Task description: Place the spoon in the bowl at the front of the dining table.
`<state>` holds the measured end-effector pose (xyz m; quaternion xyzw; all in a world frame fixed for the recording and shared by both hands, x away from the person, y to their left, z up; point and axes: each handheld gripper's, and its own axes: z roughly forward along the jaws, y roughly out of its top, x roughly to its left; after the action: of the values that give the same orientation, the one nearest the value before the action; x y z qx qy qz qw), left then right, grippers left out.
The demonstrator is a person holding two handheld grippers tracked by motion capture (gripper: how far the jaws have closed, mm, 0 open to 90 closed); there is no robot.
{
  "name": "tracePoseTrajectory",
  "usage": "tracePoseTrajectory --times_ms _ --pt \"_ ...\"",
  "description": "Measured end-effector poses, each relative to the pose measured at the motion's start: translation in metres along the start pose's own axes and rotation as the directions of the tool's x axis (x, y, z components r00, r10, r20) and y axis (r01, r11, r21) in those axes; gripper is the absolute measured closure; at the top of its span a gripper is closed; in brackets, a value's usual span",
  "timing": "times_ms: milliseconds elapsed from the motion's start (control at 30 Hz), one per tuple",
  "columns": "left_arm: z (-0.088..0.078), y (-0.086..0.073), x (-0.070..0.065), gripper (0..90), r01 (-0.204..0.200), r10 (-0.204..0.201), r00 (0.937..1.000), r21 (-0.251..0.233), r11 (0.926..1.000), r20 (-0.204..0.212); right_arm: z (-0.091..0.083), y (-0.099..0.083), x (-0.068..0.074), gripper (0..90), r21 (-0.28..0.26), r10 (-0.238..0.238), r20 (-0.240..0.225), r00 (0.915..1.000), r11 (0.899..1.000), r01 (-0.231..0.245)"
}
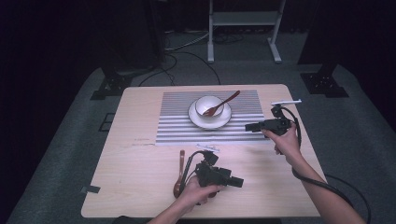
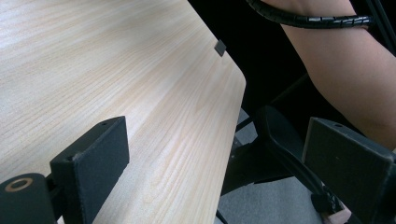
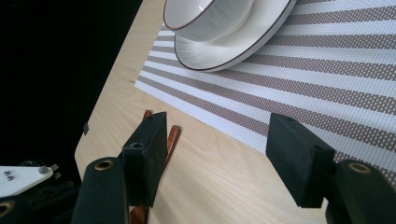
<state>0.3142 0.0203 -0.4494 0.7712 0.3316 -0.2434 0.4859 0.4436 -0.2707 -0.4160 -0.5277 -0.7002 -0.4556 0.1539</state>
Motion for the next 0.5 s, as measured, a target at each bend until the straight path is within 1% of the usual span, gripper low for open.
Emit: tracePoseTrajectory --times_ms 500 --pt "0.001 0.000 0.000 6.1 -0.002 0.002 1.0000 0.004 1.0000 -0.001 -0.005 -0.018 -0.003 37.3 -0.003 0.015 -0.033 0.9993 1.000 -0.015"
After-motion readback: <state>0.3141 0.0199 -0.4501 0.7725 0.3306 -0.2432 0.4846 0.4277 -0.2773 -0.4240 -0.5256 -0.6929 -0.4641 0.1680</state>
